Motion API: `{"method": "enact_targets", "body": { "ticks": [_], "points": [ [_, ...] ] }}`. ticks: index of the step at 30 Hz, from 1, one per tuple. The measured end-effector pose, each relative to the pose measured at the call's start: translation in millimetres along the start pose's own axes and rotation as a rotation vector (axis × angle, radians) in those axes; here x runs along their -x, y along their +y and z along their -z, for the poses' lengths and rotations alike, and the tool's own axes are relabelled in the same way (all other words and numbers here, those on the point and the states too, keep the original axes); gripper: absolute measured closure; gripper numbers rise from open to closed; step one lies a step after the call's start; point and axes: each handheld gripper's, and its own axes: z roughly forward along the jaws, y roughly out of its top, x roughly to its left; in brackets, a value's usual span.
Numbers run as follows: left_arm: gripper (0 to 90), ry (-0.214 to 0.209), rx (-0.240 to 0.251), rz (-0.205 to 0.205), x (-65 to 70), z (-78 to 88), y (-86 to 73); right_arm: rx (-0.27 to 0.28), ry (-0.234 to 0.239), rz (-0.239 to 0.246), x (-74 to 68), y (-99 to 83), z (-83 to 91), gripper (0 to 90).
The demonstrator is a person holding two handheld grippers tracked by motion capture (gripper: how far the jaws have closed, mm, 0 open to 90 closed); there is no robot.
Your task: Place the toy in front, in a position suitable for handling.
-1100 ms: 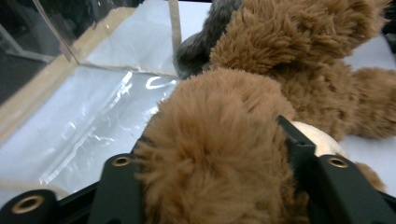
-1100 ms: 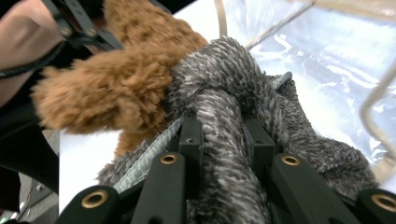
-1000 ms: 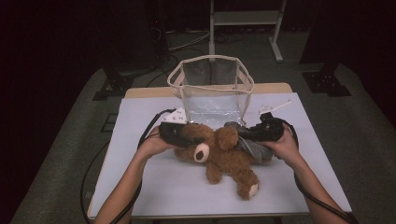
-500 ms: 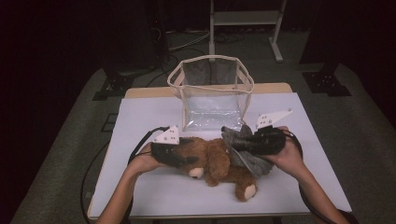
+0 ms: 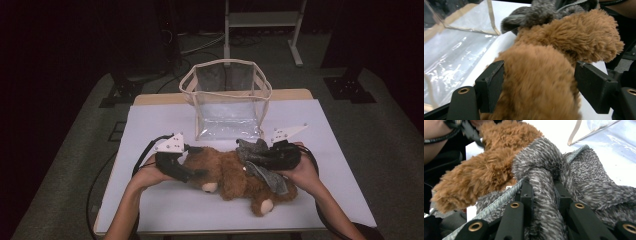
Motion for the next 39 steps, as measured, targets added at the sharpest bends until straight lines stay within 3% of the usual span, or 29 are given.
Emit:
{"method": "enact_targets", "body": {
  "ticks": [3,6,8,11,13,16,19,23,26,28,32,35,36,37,39],
  "points": [
    [32.7,0.004,-0.042,-0.001,1.6,-3.6,-4.5,0.005,-0.011,0.009,-5.4,-6.8,7.2,73.5],
    [37.1,-0.015,-0.043,-0.003,2.3,-7.7,-9.7,-0.008,-0.012,0.018,-8.9,-4.5,12.2,73.4],
    [38.9,-0.028,-0.038,-0.022,4.5,-10.4,-9.4,0.000,0.003,0.050,-13.5,11.4,12.3,73.3],
    [39.1,-0.043,-0.036,-0.035,7.7,-13.7,-9.5,-0.019,0.009,0.088,-18.4,26.5,3.4,73.2],
    [38.8,-0.041,-0.042,-0.037,8.7,-13.0,-10.6,-0.058,0.033,0.129,-23.6,44.9,-17.9,72.9],
    [38.7,-0.041,-0.042,-0.038,9.6,-11.8,-12.5,-0.085,0.029,0.138,-24.6,46.0,-26.8,72.6],
    [38.8,-0.049,-0.038,-0.041,11.1,-10.4,-14.9,-0.080,0.030,0.130,-24.5,33.6,-23.0,72.5],
    [38.5,-0.043,-0.047,-0.053,12.1,-9.7,-14.4,-0.012,0.000,0.070,-26.0,-0.2,13.8,72.2],
    [38.2,-0.039,-0.051,-0.060,12.8,-9.7,-13.8,-0.004,-0.027,0.045,-26.1,-16.4,28.9,72.2],
    [37.9,-0.040,-0.051,-0.058,13.1,-9.8,-13.5,0.014,-0.031,-0.013,-24.3,-40.1,45.9,72.2],
    [37.9,-0.038,-0.050,-0.056,12.7,-10.0,-13.5,0.019,-0.034,-0.045,-22.7,-50.5,55.3,72.2],
    [37.7,-0.036,-0.051,-0.051,12.3,-10.0,-13.8,0.016,-0.045,-0.019,-22.9,-38.7,55.6,72.1],
    [37.6,-0.039,-0.052,-0.055,12.1,-9.8,-13.9,0.014,-0.039,0.011,-21.8,-21.7,49.3,72.1],
    [37.6,-0.039,-0.052,-0.055,12.1,-9.8,-13.9,0.014,-0.039,0.011,-21.8,-21.7,49.3,72.1],
    [37.6,-0.039,-0.054,-0.060,12.2,-9.6,-13.8,0.003,-0.028,0.043,-17.4,0.8,36.0,72.1]
  ]
}}
